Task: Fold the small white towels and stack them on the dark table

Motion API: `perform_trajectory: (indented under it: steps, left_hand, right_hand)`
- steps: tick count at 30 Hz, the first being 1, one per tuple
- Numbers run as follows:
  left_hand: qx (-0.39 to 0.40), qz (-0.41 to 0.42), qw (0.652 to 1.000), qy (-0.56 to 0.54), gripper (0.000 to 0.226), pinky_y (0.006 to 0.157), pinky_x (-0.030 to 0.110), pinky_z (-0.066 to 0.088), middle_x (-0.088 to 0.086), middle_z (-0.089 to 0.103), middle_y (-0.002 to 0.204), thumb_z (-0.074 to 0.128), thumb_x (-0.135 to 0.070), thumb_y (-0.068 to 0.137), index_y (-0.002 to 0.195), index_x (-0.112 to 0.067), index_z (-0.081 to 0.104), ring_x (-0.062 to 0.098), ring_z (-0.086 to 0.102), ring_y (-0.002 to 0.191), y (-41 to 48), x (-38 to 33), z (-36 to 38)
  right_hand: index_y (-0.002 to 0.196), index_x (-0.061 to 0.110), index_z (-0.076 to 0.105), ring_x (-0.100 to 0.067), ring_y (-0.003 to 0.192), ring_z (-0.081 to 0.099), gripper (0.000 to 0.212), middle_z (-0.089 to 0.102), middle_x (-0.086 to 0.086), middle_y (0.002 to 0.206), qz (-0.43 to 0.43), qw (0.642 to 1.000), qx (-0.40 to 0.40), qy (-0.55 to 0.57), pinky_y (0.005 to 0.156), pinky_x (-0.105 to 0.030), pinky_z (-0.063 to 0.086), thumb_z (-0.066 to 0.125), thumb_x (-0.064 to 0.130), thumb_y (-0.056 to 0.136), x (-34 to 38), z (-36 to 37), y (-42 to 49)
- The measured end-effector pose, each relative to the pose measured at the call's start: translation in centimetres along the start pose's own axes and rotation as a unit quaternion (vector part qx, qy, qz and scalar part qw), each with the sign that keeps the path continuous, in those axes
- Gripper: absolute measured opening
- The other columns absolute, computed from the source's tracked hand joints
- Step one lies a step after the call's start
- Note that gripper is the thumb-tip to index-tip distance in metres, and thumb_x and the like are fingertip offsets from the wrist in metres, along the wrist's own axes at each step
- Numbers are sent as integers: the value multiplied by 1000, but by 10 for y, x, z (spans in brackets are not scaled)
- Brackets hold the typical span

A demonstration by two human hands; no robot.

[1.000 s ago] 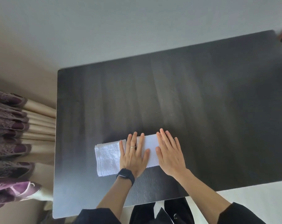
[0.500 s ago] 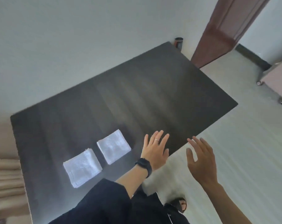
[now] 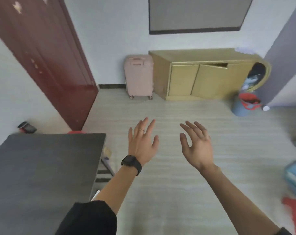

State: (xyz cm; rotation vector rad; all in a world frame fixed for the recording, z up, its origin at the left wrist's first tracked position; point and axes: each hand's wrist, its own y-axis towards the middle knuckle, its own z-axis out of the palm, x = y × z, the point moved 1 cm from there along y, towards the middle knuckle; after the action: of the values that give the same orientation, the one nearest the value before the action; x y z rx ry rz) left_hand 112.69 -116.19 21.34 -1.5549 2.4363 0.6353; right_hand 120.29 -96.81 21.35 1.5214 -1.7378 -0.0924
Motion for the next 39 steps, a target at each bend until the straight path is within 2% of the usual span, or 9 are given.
perform_trajectory:
  steps: [3,7,10,15,18,22,25,30,39]
  left_hand:
    - [-18,54,998,-9,60,115,56,23,-1,30,159,52,-41,95,151,-32,34,24,28,144,66,-53,3]
    - [-32,115,993,-1,63,114,55,25,-1,30,158,48,-48,94,153,-38,27,23,32,142,147,-116,8]
    - [-48,144,988,-6,64,116,51,21,-2,27,160,48,-49,95,153,-41,23,21,27,143,209,-150,18]
    - [-76,173,982,-9,65,116,52,21,-1,23,161,44,-52,95,153,-43,17,24,26,145,325,-188,36]
    - [-95,181,979,-8,64,115,50,20,0,24,161,44,-52,95,153,-42,19,25,27,144,407,-206,40]
    - [-107,187,976,-15,64,116,55,22,-2,19,162,39,-53,94,153,-45,16,23,20,146,513,-227,46]
    - [-107,177,978,-23,64,118,53,17,-2,18,162,40,-53,95,153,-45,15,21,17,148,583,-244,57]
    - [-103,180,978,-18,65,120,50,9,-3,15,163,43,-51,97,153,-45,13,20,14,149,686,-274,97]
    - [-112,154,982,-5,65,121,51,10,-3,16,163,45,-50,96,154,-44,15,19,14,149,864,-364,183]
  right_hand:
    - [127,23,65,-26,136,43,34,60,2,137,13,997,-63,-49,103,-48,43,54,33,96,-45,-40,43]
    - [130,26,62,-28,136,42,37,58,0,138,43,989,-109,-95,103,-51,42,51,38,97,-94,-81,103]
    - [133,30,59,-27,137,40,39,55,2,142,54,982,-127,-128,104,-50,41,47,41,98,-127,-102,153]
    - [138,37,53,-23,142,33,42,48,6,149,66,973,-147,-163,107,-48,35,42,46,98,-182,-121,257]
    - [139,38,50,-22,144,30,44,46,6,150,71,970,-153,-175,108,-49,36,40,49,97,-216,-124,331]
    - [139,38,50,-24,142,31,46,45,4,151,68,966,-162,-190,108,-51,37,37,51,97,-261,-126,427]
    - [140,37,49,-27,143,30,49,43,4,152,71,966,-155,-197,109,-52,35,33,52,96,-298,-127,489]
    - [138,36,52,-28,141,32,49,46,2,150,86,965,-154,-194,106,-51,36,36,51,94,-377,-118,568]
    - [140,38,50,-22,144,28,53,44,6,152,92,971,-124,-184,111,-50,33,32,56,94,-548,-122,726]
